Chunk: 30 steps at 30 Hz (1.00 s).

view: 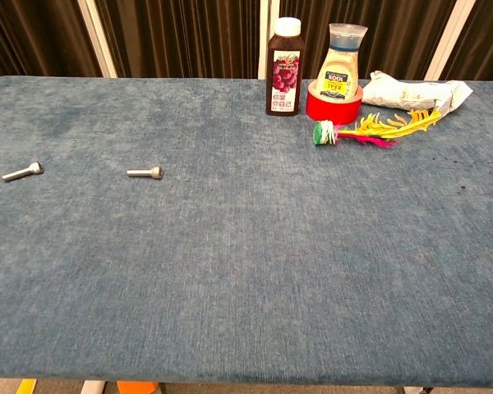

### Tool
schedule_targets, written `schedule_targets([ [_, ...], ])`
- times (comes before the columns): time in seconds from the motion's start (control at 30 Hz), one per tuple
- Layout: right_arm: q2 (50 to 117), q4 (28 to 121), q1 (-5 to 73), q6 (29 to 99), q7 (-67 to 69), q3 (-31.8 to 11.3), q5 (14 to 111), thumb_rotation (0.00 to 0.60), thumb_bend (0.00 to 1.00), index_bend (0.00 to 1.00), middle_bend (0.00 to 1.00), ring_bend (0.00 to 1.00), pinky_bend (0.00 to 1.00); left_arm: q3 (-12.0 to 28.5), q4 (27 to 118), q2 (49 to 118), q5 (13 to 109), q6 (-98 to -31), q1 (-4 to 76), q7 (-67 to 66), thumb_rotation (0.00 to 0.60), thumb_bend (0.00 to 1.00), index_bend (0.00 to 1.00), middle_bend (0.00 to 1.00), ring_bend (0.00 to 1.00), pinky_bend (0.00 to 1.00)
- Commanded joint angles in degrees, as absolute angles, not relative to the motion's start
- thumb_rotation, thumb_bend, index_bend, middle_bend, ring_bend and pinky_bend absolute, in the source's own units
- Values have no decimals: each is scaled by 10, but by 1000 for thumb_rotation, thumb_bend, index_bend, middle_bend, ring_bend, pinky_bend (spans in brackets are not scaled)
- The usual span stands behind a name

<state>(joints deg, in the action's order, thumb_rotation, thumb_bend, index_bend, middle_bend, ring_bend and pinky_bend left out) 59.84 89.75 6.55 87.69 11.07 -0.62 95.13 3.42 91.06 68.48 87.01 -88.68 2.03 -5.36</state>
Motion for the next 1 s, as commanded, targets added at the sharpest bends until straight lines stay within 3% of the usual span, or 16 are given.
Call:
schedule_targets([
  [0.03,598,897,64,879,112,-6,952,600,256,30,100,0,0,52,925,684,874,-845,59,-50,600,190,292,170,52,0],
  [0.2,598,894,64,878,115,-5,953,600,256,31,100,0,0,87,919,718,830,-766,122,-86,600,239,355,187,52,5],
  [0.47,581,899,63,887,100,-13,947,600,256,30,100,0,0,138,889,794,678,-635,203,-96,600,271,383,195,52,29],
  [0.67,565,914,63,883,90,-17,942,600,255,30,100,0,0,154,850,852,598,-628,223,-116,600,310,423,195,52,29],
  [1.0,566,919,67,872,85,-19,935,600,256,30,100,0,0,148,764,922,548,-648,237,-160,600,312,429,195,52,3],
])
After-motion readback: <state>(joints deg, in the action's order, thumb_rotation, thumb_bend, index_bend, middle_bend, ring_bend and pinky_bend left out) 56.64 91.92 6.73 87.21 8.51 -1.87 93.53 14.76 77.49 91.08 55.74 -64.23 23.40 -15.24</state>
